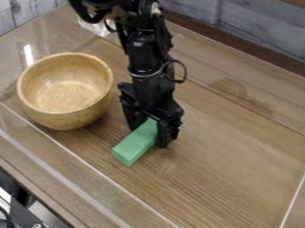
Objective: Put green object into wooden bowl
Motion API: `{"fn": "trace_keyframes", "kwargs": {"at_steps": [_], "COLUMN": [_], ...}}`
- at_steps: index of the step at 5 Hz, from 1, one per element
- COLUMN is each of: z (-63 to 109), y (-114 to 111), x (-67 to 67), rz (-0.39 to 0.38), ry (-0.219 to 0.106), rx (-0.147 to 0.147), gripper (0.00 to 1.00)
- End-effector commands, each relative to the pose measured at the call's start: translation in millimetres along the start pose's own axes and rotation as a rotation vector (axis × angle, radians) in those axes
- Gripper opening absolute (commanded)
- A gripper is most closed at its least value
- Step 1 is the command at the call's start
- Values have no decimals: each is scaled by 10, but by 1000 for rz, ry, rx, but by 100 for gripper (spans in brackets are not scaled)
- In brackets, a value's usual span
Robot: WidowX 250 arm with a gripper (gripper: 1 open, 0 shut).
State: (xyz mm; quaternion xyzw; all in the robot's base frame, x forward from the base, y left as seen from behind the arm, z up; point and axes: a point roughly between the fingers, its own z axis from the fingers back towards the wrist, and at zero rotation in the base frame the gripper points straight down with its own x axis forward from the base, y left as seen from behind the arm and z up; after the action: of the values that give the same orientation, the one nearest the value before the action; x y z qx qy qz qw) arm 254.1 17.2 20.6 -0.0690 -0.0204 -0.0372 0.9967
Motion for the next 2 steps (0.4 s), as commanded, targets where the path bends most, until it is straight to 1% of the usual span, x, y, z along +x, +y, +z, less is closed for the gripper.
{"fn": "trace_keyframes", "kwargs": {"at_steps": [1, 2], "z": [147, 277], "y": [-16, 73], "x": [42, -4], "rz": [-8, 45], "ry": [-62, -71], "rx": [-8, -24], "gripper": [100, 100]}}
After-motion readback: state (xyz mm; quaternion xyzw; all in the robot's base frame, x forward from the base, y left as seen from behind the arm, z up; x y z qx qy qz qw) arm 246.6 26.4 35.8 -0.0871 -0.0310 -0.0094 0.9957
